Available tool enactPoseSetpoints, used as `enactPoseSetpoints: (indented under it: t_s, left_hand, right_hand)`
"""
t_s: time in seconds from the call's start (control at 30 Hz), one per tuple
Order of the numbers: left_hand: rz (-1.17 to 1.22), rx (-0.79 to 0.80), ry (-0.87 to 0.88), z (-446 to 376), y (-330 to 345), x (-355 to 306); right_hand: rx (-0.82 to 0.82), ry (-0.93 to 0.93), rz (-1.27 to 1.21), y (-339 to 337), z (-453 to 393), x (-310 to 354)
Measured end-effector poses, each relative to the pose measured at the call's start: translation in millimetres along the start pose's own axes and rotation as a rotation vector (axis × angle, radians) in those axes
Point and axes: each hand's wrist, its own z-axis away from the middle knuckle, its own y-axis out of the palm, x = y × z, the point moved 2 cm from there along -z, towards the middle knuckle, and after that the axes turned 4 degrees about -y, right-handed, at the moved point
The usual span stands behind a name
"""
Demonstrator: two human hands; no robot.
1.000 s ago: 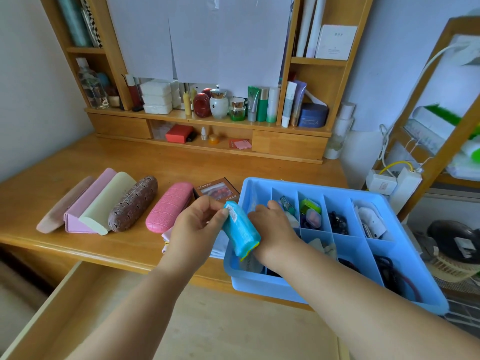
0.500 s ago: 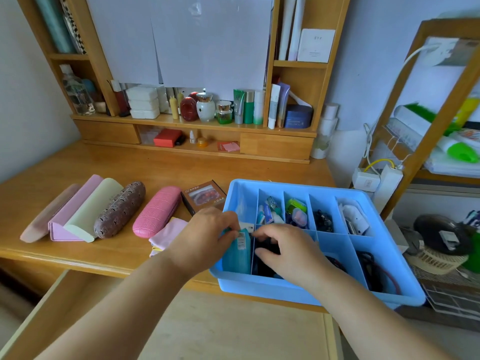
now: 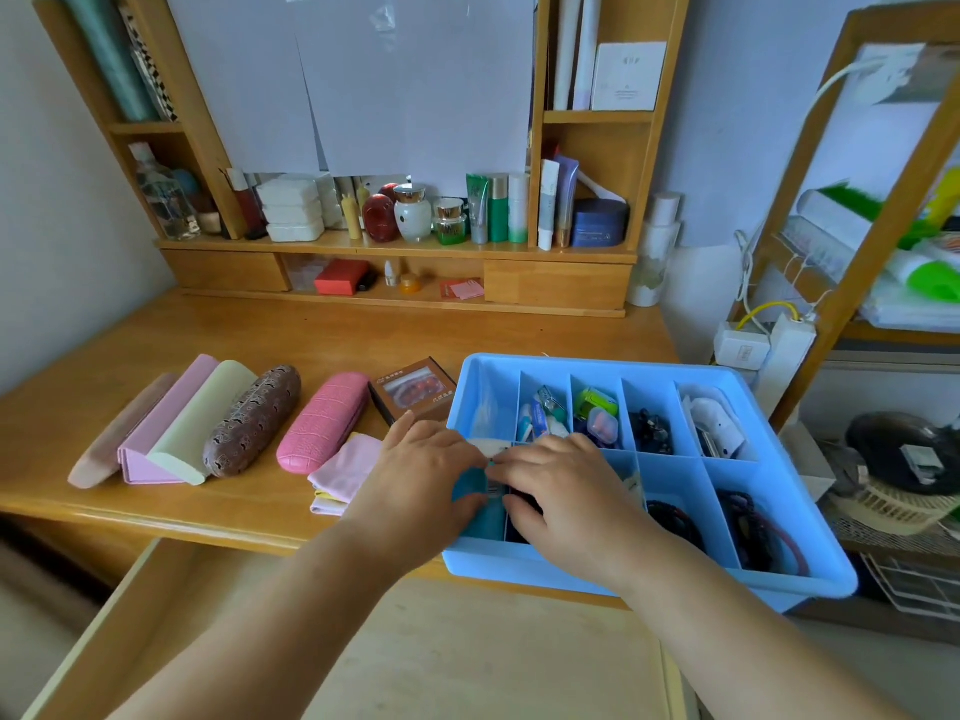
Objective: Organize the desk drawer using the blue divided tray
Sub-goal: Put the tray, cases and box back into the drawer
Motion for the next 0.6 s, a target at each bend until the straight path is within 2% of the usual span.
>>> enactPoseSetpoints:
  t_s: [0.23,0.43,0.6]
  left_hand:
    - [0.055,0.100,-0.014,-1,2,-9]
    - [-0.001,-0.045,-0.037,3,-1,-10]
    - [-0.166,0.212,-0.135,-2,2,-10]
  right_hand:
    - [0.021,-0.004,0.060,3,0,1]
    - [-0.031,0.008,0.064,1,4,4]
    - [0.047,0.011,0.033,4,0,3]
